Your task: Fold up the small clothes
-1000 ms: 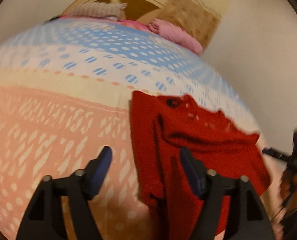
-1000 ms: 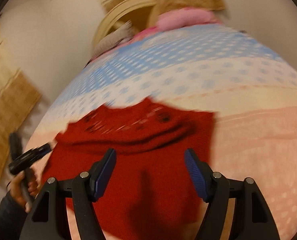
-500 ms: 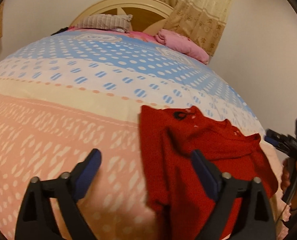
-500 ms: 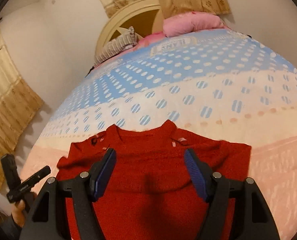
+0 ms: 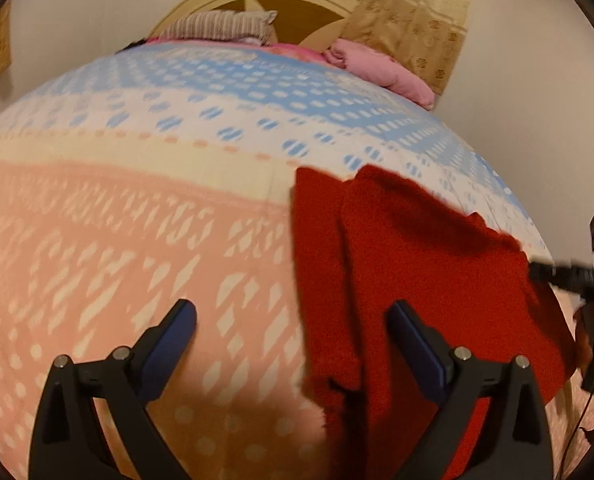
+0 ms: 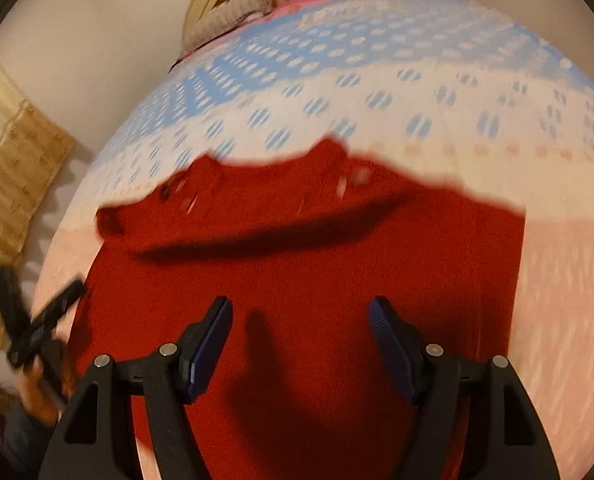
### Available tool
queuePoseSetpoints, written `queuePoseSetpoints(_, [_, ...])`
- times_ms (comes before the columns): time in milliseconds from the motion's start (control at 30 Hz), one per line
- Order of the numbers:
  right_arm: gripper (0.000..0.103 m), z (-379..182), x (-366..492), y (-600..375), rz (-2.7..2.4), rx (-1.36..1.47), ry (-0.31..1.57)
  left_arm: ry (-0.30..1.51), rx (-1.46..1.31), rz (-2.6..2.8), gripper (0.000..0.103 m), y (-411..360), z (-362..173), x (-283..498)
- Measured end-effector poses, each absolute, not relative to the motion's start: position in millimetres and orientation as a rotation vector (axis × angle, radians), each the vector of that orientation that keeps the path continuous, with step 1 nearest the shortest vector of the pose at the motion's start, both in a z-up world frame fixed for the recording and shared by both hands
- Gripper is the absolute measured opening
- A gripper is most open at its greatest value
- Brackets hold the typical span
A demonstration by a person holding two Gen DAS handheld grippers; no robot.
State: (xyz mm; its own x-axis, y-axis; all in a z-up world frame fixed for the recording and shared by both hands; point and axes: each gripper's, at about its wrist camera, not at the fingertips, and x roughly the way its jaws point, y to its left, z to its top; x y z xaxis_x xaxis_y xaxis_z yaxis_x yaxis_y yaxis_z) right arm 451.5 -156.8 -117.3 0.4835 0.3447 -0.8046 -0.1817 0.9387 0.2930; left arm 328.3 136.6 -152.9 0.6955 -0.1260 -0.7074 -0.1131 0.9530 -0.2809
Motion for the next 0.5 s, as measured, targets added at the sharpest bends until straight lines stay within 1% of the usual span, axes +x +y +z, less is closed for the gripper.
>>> queuePoseSetpoints(67, [0.071,-112,455,-172,0.222,0.243,0.952,0.810,-0.390,-0.021,0.101,147,-158,326])
queuePoseSetpoints(167, [0.071,-118,447,-193,0.238,0.387,0.961,0.785,-0.472,-0.034,0.102,159,-160,322])
queuePoseSetpoints(500, [0.071,-95,356,-256,0.216,0.461,0.821,0.786,-0.451,-0.027,0.102,157,-159,313])
